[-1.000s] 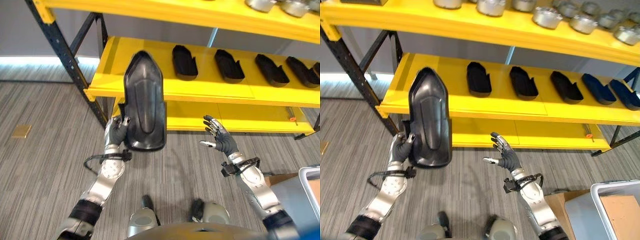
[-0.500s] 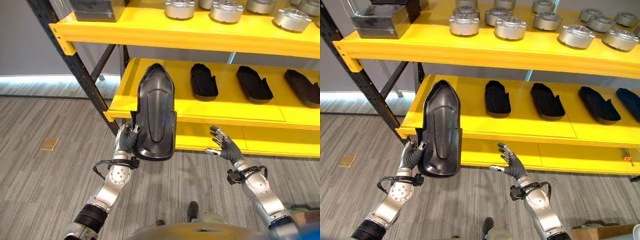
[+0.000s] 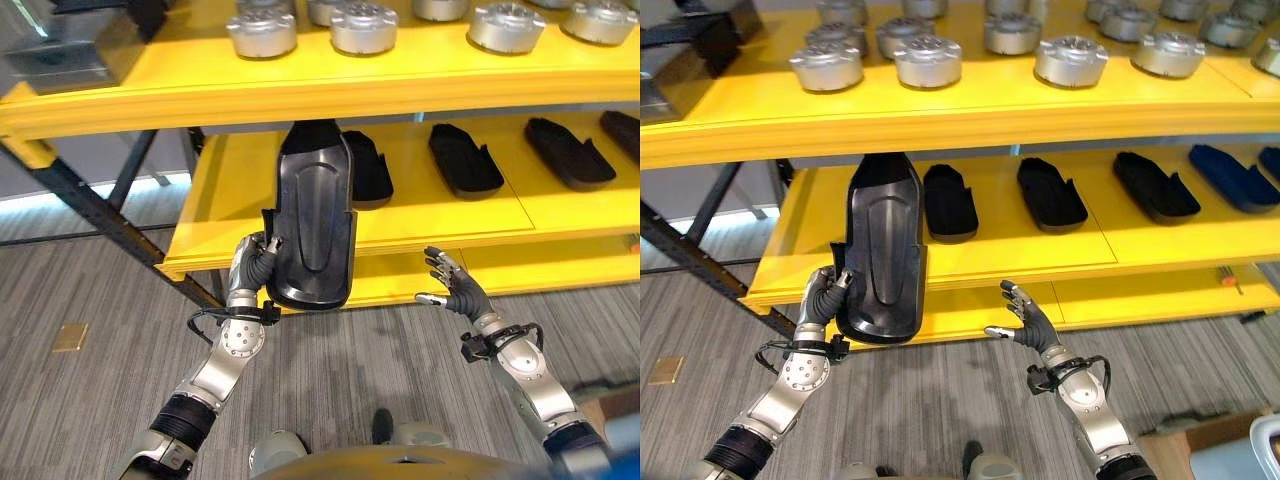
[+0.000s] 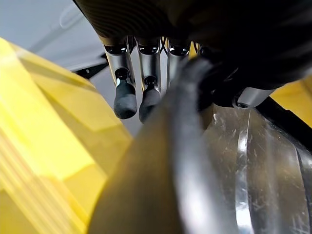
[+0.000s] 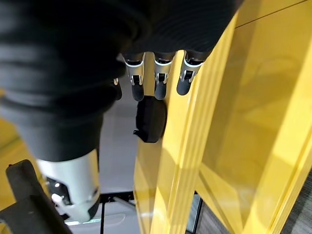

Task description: Move parts from the plastic box to the shelf.

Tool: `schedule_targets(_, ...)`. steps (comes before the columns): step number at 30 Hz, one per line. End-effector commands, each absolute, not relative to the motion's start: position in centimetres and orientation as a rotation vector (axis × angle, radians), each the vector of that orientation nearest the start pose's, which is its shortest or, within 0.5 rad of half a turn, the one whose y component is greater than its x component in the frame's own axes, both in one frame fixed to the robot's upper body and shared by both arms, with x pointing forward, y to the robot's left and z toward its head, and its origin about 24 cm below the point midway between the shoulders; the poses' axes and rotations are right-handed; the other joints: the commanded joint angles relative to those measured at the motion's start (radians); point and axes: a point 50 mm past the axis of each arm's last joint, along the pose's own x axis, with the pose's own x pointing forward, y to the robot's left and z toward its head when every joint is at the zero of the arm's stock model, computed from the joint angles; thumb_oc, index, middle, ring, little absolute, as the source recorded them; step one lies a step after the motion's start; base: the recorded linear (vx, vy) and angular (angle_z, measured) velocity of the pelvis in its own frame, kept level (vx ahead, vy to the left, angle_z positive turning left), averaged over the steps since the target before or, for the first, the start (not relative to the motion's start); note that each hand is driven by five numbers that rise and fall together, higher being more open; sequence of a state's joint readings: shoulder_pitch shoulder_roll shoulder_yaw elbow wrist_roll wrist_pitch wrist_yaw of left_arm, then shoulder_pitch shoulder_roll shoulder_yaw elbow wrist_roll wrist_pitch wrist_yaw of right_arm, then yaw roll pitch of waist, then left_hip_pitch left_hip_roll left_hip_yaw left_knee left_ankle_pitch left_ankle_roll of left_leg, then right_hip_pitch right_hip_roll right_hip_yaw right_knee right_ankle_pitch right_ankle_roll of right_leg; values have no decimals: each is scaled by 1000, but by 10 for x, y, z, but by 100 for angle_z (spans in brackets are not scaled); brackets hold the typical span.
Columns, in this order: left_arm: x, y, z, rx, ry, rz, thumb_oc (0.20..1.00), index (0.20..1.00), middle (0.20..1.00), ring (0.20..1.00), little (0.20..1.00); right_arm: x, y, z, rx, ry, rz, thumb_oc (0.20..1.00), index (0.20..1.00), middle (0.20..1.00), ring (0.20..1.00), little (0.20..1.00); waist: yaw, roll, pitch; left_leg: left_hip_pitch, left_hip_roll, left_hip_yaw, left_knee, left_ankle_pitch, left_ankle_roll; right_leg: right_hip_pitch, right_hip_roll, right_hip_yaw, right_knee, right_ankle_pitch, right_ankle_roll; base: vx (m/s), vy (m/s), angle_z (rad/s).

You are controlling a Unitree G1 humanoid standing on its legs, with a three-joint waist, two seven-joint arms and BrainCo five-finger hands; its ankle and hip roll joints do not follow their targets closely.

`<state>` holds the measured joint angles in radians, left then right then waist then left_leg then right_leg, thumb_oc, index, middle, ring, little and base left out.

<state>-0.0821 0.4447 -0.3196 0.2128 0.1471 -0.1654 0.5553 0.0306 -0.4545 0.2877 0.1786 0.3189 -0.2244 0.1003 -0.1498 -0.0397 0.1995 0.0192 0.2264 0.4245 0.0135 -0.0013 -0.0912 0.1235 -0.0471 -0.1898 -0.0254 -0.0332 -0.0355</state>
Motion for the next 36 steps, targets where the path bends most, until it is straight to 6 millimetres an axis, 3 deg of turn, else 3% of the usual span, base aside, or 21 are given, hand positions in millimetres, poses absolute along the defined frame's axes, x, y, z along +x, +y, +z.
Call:
schedule_targets(1, 256, 205, 55, 523, -258, 292, 200, 200, 200, 200, 200, 236, -179, 29, -166, -9, 394, 1000, 1000, 1000, 1000, 1000, 42, 19, -33, 17, 22, -110, 16, 221, -25, 4, -8, -61, 87, -9, 68, 160, 271, -45)
schedule_targets(3, 255, 207, 54, 525, -252, 296, 200, 200, 200, 200, 200, 236, -179, 29, -170, -3, 400, 1000, 1000, 1000, 1000, 1000, 46, 22, -38, 16, 39, -127, -2, 240, -33, 4, -10, -56, 90, -10, 67, 196, 254, -65)
schedule_targets(5, 252, 215, 49, 534, -223, 332, 200, 200, 200, 200, 200, 233, -177, 24, -184, 14, 426, 1000, 1000, 1000, 1000, 1000, 43, 32, -42, 14, 119, -140, -36, 316, -65, 10, -38, -60, 145, -43, 73, 307, 455, -44)
schedule_targets(7, 252, 219, 47, 540, -209, 348, 200, 200, 200, 200, 200, 233, -178, 23, -185, 22, 427, 1000, 1000, 1000, 1000, 1000, 45, 40, -42, 24, 126, -152, -38, 292, -61, -5, -57, -59, 202, -66, 78, 303, 504, -19)
schedule_targets(10, 256, 219, 45, 541, -189, 337, 200, 200, 200, 200, 200, 232, -182, 21, -172, 37, 393, 1000, 1000, 1000, 1000, 1000, 42, 45, -43, 22, 106, -142, -8, 251, -49, -10, -78, -71, 234, -77, 82, 217, 386, -18)
schedule_targets(12, 257, 215, 44, 536, -190, 327, 200, 200, 200, 200, 200, 229, -181, 21, -155, 31, 385, 1000, 1000, 1000, 1000, 1000, 48, 39, -45, 35, 52, -136, -6, 165, -25, -8, -109, -75, 219, -52, 109, 147, 344, -9)
schedule_targets(15, 255, 214, 43, 537, -182, 322, 200, 200, 200, 200, 200, 229, -177, 21, -139, 28, 384, 1000, 1000, 1000, 1000, 1000, 59, 30, -44, 47, 23, -130, -8, 131, -14, 0, -127, -84, 200, -34, 131, 72, 192, 10)
schedule_targets(19, 249, 210, 44, 552, -199, 265, 200, 200, 200, 200, 200, 232, -158, 32, -125, -41, 487, 1000, 1000, 1000, 1000, 1000, 107, 0, -32, 51, -28, -104, -23, 100, 17, 8, -173, -124, 158, 7, 184, 28, 186, 20)
schedule_targets(21, 252, 206, 46, 570, -210, 226, 200, 200, 200, 200, 200, 234, -139, 47, -122, -121, 615, 1000, 1000, 1000, 1000, 1000, 139, -18, -24, 41, -63, -82, -25, 88, 44, 18, -194, -149, 164, 15, 213, -24, 186, 37)
schedule_targets(23, 258, 200, 50, 601, -239, 175, 200, 200, 200, 200, 200, 234, -124, 64, -114, -206, 685, 1000, 1000, 1000, 1000, 1000, 165, -34, -19, 26, -107, -69, -38, 70, 88, -5, -209, -166, 260, 57, 229, 8, 230, 40)
schedule_targets(24, 258, 199, 50, 604, -240, 170, 200, 200, 200, 200, 200, 235, -123, 65, -111, -210, 688, 1000, 1000, 1000, 1000, 1000, 166, -38, -21, 36, -117, -81, -43, 54, 84, -2, -213, -156, 278, 47, 241, 59, 291, 60)
schedule_targets(25, 261, 196, 51, 618, -248, 169, 200, 200, 200, 200, 200, 236, -119, 72, -84, -240, 701, 1000, 1000, 1000, 1000, 1000, 177, -37, -12, 55, -142, -79, -68, 41, 107, -57, -228, -163, 423, 100, 256, 93, 241, 44)
schedule_targets(26, 262, 196, 51, 623, -247, 177, 200, 200, 200, 200, 200, 236, -117, 74, -68, -245, 706, 1000, 1000, 1000, 1000, 1000, 171, -34, -6, 74, -151, -78, -83, 32, 118, -109, -220, -153, 496, 114, 262, 7, 220, 3)
schedule_targets(27, 263, 200, 52, 621, -239, 200, 200, 200, 200, 200, 200, 237, -117, 77, -64, -248, 718, 1000, 1000, 1000, 1000, 1000, 157, -25, 3, 91, -140, -59, -93, 43, 121, -170, -204, -158, 500, 147, 239, 76, -52, -26)
schedule_targets(29, 266, 204, 54, 626, -226, 222, 200, 200, 200, 200, 200, 237, -118, 77, -56, -237, 723, 1000, 1000, 1000, 1000, 1000, 130, -43, 9, 113, -129, -59, -90, 36, 92, -172, -195, -129, 278, 178, 243, 143, -252, -3)
schedule_targets(31, 263, 204, 51, 637, -221, 224, 200, 200, 200, 200, 200, 238, -114, 75, -49, -222, 727, 1000, 1000, 1000, 1000, 1000, 127, -61, 14, 138, -103, -49, -89, 25, 70, -178, -213, -111, 166, 239, 270, 134, -372, 48)
schedule_targets(32, 260, 204, 47, 634, -210, 222, 200, 200, 200, 200, 200, 238, -118, 70, -54, -187, 722, 1000, 1000, 1000, 1000, 1000, 130, -57, -1, 138, -79, -57, -90, 47, 49, -127, -187, -120, 104, 193, 256, 78, -343, 39)
schedule_targets(33, 260, 204, 47, 634, -210, 222, 200, 200, 200, 200, 200, 238, -118, 70, -54, -187, 722, 1000, 1000, 1000, 1000, 1000, 130, -57, -1, 138, -79, -57, -90, 47, 49, -127, -187, -120, 104, 193, 256, 141, -201, 22)
schedule_targets(34, 257, 203, 44, 607, -190, 235, 200, 200, 200, 200, 200, 237, -120, 66, -73, -152, 735, 1000, 1000, 1000, 1000, 1000, 139, -52, -21, 132, -71, -62, -92, 61, 35, -66, -152, -136, 51, 143, 230, 129, -64, -4)
schedule_targets(36, 254, 204, 41, 572, -165, 253, 200, 200, 200, 200, 200, 234, -124, 60, -96, -101, 751, 1000, 1000, 1000, 1000, 1000, 139, -46, -42, 134, -73, -71, -95, 66, 23, -14, -129, -138, 1, 120, 198, 186, -24, -49)
